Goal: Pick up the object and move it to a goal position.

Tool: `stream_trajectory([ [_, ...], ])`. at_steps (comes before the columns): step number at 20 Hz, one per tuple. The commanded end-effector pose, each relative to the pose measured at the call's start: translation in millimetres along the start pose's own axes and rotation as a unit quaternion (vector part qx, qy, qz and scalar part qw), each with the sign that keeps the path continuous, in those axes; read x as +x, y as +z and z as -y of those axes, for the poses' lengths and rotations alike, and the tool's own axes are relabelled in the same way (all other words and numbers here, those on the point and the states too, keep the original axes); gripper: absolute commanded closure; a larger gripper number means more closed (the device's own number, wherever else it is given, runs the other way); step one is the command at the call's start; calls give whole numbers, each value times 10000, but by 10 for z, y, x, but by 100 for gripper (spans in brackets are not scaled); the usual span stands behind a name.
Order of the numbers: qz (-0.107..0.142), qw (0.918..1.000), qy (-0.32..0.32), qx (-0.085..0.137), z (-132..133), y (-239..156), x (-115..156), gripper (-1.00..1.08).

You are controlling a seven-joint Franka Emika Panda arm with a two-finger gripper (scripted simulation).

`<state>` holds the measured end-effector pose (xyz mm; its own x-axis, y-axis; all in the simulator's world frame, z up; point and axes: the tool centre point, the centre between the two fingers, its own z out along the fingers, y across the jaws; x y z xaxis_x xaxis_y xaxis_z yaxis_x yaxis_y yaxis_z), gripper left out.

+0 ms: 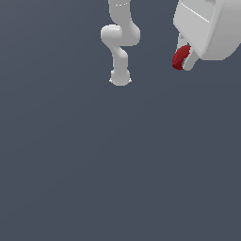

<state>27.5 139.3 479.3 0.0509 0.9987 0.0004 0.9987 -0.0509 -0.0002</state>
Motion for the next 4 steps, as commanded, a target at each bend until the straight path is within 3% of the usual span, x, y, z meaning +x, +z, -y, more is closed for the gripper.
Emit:
stream_trajectory([
  [1,0,10000,3,0,0,-35,15,108],
  [4,0,10000,3,0,0,-46,21,108],
])
